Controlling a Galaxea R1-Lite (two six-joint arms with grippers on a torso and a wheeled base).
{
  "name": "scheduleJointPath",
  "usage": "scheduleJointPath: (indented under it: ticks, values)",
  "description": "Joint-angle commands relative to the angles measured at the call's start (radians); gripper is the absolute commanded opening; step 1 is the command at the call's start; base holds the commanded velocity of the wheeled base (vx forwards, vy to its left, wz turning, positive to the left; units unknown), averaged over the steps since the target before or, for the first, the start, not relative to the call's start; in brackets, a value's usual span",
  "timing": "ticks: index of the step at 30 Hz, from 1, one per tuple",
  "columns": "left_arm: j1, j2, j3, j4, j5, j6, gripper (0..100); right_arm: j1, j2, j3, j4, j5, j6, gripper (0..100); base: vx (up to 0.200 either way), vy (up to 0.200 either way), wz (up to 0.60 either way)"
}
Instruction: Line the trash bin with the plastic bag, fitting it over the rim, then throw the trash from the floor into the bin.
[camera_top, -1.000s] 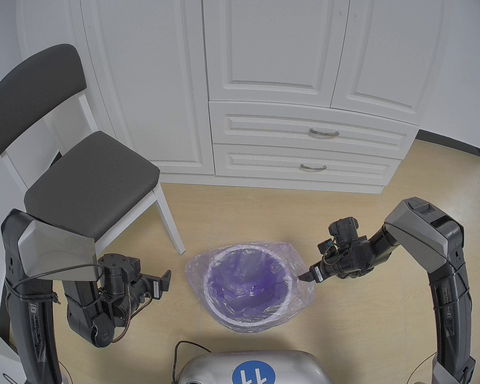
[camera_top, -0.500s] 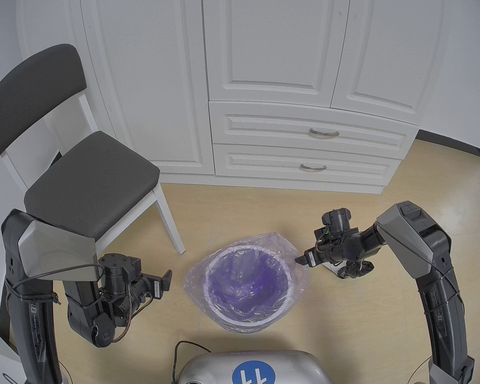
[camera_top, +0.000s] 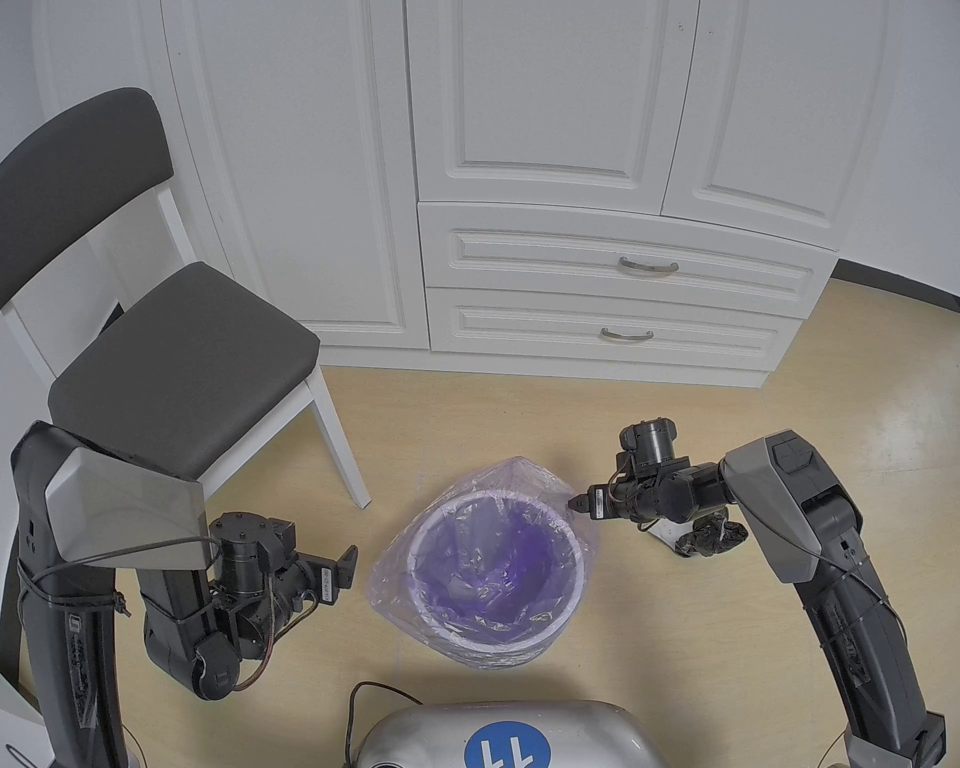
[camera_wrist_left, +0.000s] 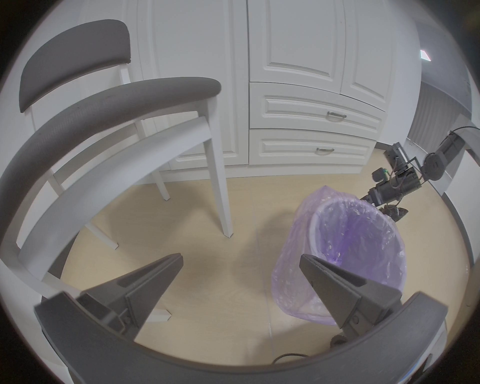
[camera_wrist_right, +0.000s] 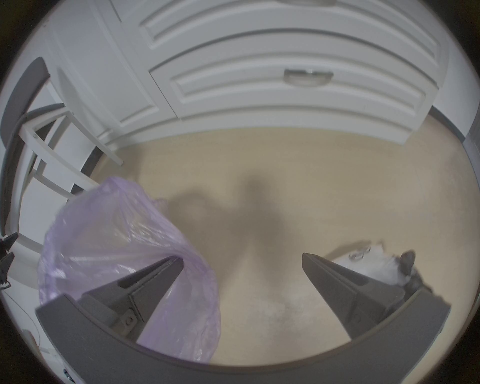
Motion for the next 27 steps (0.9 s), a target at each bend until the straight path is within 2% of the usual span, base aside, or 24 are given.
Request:
scheduleJointPath:
  ticks: [1,5,10,14,16,19,22,23,27]
  values:
    - [-0.017,0.042,-0.007,0.0,-0.003,-0.001,100,0.004,0.044,-0.018,0.021,0.004,0.006,100,0.0,0.0,0.0]
    - [-0.006,0.096,-0.013,0.002,-0.039,0.013,100,0.004,0.042,-0.018,0.021,0.004,0.012,100,0.0,0.0,0.0]
    - [0.054,0.181,-0.105,0.006,-0.202,0.111,100,0.004,0.049,-0.018,0.01,0.006,0.072,100,0.0,0.0,0.0]
    - [0.08,0.246,-0.203,0.055,-0.233,0.161,100,0.004,0.047,-0.018,0.01,0.006,0.097,100,0.0,0.0,0.0]
    - [0.092,0.263,-0.254,0.129,-0.245,0.183,100,0.004,0.049,-0.018,0.01,0.006,0.103,100,0.0,0.0,0.0]
    - [0.115,0.258,-0.348,0.264,-0.306,0.204,100,0.004,0.049,-0.018,0.009,0.006,0.103,100,0.0,0.0,0.0]
    - [0.118,0.258,-0.414,0.333,-0.332,0.22,100,0.004,0.049,-0.018,0.009,0.008,0.103,100,0.0,0.0,0.0]
    - [0.118,0.255,-0.504,0.457,-0.342,0.243,100,0.004,0.049,-0.018,0.007,0.008,0.104,100,0.0,0.0,0.0]
    - [0.118,0.257,-0.674,0.687,-0.343,0.28,100,0.004,0.05,-0.018,-0.001,0.008,0.104,100,0.0,0.0,0.0]
